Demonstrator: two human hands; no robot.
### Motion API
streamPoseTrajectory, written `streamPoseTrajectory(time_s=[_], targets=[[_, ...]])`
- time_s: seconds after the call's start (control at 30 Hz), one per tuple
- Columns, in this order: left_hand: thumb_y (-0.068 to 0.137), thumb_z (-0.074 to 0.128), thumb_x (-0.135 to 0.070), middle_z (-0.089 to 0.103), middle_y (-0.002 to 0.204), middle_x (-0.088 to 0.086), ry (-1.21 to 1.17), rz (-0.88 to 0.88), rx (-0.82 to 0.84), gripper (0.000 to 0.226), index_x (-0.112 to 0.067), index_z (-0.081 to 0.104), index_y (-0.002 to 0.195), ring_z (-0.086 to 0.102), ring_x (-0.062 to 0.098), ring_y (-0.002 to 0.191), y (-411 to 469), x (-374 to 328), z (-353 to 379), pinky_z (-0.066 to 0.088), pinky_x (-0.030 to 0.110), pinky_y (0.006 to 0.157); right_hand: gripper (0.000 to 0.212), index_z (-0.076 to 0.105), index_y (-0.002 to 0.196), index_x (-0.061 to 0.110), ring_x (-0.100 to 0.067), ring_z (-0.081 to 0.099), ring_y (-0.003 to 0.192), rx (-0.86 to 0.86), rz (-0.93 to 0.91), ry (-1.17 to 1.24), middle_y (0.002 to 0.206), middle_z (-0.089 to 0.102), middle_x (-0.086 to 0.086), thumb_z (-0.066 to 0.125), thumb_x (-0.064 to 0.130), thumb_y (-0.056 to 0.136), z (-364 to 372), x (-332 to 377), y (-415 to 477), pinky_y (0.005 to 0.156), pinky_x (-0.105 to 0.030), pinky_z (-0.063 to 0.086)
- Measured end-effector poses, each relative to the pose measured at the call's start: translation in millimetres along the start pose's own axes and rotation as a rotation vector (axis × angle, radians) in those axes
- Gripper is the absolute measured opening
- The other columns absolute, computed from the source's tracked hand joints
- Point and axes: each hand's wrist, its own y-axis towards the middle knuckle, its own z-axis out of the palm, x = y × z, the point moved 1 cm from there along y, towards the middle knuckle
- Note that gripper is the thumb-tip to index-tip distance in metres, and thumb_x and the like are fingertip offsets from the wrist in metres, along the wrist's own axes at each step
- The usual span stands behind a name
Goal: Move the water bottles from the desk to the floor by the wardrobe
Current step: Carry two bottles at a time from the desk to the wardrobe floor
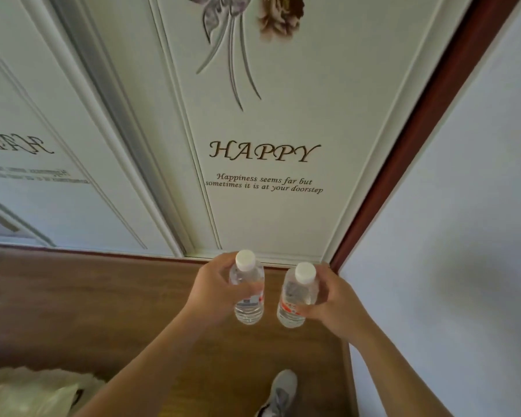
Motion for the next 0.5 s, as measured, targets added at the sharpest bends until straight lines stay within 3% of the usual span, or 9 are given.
streamPoseTrajectory(time_s=[0.17, 0.3, 0.5], targets=[[0.068, 0.093, -0.024, 0.073, 0.109, -0.014, 0.016, -0.065, 0.023, 0.059, -0.031, 0.067, 0.121, 0.070, 0.007, 0.101, 80, 35, 24, 0.059, 0.026, 0.081, 0.065, 0.048, 0.115, 0.051, -0.008, 0.058, 0.115, 0.028, 0.027, -0.007, 0.120, 0.058, 0.025, 0.089, 0.024, 0.073, -4, -34, 83, 0.103, -0.036, 0.050], [0.069, 0.092, -0.021, 0.074, 0.105, -0.014, 0.013, -0.087, 0.033, 0.053, -0.038, 0.067, 0.112, 0.069, -0.001, 0.095, 137, 69, 38, 0.058, 0.020, 0.076, 0.066, 0.045, 0.119, 0.049, -0.007, 0.054, 0.116, 0.056, 0.039, -0.020, 0.119, 0.054, 0.028, 0.087, 0.024, 0.075, 3, -63, 143, 0.098, -0.027, 0.046], [0.070, 0.092, -0.022, 0.074, 0.103, -0.017, 0.008, -0.112, 0.050, 0.049, -0.042, 0.066, 0.106, 0.069, -0.003, 0.095, 204, 143, 61, 0.056, 0.020, 0.078, 0.067, 0.050, 0.129, 0.039, -0.007, 0.054, 0.118, 0.026, 0.090, -0.043, 0.129, 0.054, 0.015, 0.087, 0.024, 0.076, 33, -122, 219, 0.099, -0.029, 0.049]])
